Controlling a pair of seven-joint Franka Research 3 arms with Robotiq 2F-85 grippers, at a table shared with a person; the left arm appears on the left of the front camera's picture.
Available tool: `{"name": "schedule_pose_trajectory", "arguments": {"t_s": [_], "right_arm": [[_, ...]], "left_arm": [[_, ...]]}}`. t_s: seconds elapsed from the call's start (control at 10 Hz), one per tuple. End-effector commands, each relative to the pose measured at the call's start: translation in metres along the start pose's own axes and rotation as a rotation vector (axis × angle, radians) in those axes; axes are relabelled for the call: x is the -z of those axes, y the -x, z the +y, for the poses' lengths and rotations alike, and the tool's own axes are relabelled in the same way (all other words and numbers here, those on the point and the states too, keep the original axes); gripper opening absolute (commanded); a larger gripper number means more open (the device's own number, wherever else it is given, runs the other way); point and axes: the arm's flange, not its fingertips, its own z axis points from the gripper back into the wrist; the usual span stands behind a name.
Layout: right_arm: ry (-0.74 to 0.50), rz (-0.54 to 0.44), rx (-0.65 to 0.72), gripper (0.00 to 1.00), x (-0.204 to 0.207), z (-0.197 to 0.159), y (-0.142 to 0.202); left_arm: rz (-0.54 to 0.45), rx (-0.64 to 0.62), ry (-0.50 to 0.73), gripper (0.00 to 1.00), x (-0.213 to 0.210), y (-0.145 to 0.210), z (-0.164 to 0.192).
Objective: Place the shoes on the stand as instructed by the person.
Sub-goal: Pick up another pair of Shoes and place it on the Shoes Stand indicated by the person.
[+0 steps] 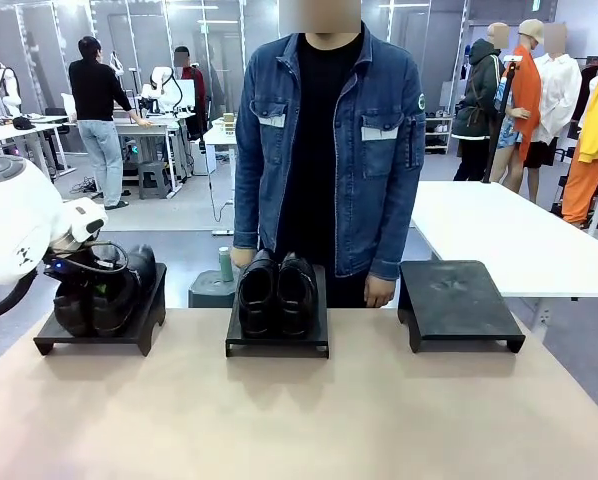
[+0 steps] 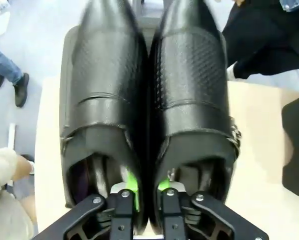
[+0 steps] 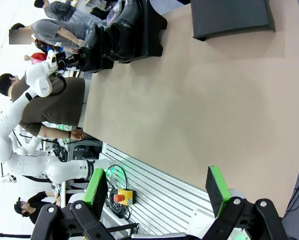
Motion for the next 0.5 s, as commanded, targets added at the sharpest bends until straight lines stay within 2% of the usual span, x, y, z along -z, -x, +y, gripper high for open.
{"name": "schedule_pose_trajectory", "arguments": {"t_s": [0.0, 0.1, 0.3, 0.4], "right_arm": [[-0.011, -0.007, 0.002, 1.0, 0.0, 0.002, 0.0], [-0.011, -0.007, 0.002, 1.0, 0.0, 0.002, 0.0], [-0.011, -0.007, 0.002, 1.0, 0.0, 0.002, 0.0], [-0.011, -0.007, 0.002, 1.0, 0.0, 0.002, 0.0]], "left_arm": [[-0.01, -0.031, -0.004, 0.54, -0.011, -0.015, 0.003], [-0.017, -0.028, -0.012, 0.84, -0.018, -0.017, 0.006], [-0.003, -0.049, -0.008, 1.0, -0.035, -0.023, 0.015], [0.021, -0.051, -0.004, 1.0, -0.045, -0.024, 0.018]]}}
